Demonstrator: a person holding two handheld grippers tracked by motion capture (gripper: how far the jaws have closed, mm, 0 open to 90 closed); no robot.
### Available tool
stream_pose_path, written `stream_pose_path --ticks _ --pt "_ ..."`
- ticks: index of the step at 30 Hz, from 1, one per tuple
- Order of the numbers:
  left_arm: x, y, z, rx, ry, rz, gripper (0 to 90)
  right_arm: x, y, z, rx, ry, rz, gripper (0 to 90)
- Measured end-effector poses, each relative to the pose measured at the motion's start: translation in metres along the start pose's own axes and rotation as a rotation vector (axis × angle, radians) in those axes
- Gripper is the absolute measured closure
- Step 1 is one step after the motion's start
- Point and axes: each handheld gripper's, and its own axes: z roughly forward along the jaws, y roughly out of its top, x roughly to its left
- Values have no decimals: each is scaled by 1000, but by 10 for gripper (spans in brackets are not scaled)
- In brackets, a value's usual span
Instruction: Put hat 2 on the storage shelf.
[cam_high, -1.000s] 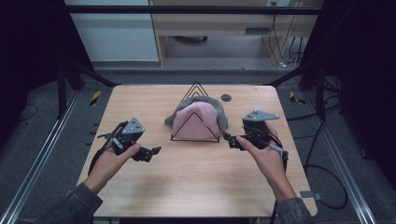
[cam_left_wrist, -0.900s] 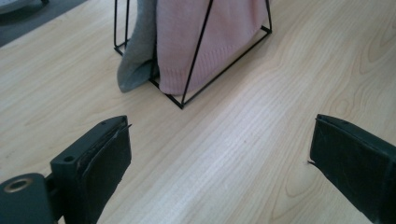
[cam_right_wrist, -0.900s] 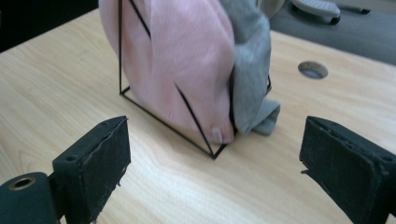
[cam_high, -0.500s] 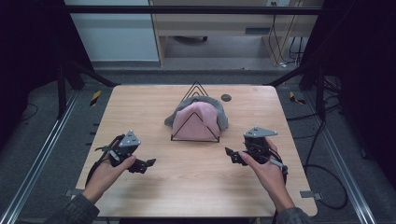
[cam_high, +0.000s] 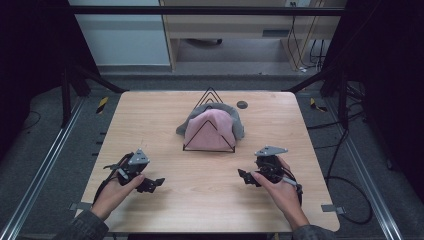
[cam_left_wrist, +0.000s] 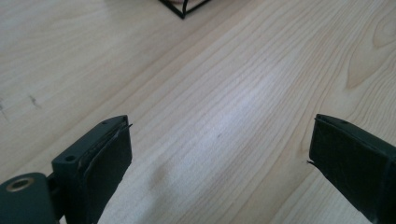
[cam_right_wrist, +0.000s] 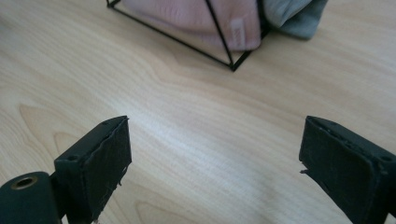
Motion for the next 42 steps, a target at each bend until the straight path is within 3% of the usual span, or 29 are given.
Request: stream_pose_path --ticks 9,18,22,27,32,34,39,42 --pt "1 -11 11 23 -8 -1 53 10 -10 16 84 23 -44 98" --pt "2 -19 21 71 -26 -7 50 7 -14 22 101 13 -25 82" --pt "0 -20 22 64 -26 -12 40 7 -15 24 106 11 -28 81" --pt "-4 -24 25 39 -7 18 0 8 -19 30 137 6 -23 64" --pt "-3 -25 25 31 -12 23 0 13 -22 33 131 -21 -44 34" --pt "-3 -26 25 29 -14 26 0 15 -24 34 123 -34 -85 13" --pt "-3 -26 25 29 -13 26 0 18 -34 35 40 -35 -91 2" --pt "-3 -26 25 32 -15 27 0 18 -35 35 35 -37 -86 2"
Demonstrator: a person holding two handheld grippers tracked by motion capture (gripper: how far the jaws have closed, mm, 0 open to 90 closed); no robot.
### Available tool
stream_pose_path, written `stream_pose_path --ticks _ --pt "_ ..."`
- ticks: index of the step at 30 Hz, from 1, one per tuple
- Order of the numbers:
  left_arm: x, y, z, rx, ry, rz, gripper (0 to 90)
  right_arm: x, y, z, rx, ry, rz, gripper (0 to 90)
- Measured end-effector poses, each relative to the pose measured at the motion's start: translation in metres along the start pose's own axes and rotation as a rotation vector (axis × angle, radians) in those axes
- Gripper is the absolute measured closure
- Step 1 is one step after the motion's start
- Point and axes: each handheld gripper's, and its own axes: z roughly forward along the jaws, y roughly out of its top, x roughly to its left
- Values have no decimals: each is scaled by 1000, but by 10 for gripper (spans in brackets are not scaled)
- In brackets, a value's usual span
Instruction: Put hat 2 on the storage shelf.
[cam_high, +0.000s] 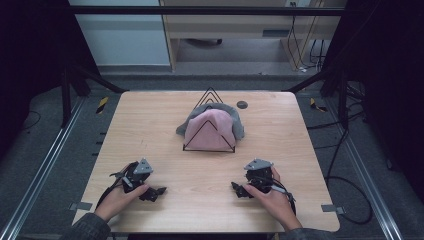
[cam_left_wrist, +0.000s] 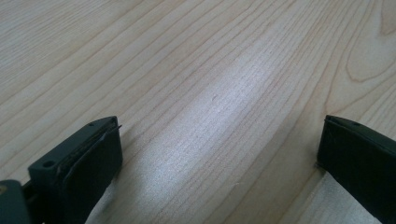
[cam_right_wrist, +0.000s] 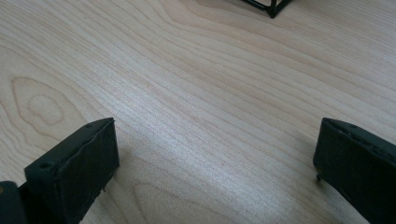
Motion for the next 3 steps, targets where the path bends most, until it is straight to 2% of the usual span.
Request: stream_pose_path --ticks 3 --pt "0 0 -1 6 -5 7 0 0 0 1 -3 0 -1 2"
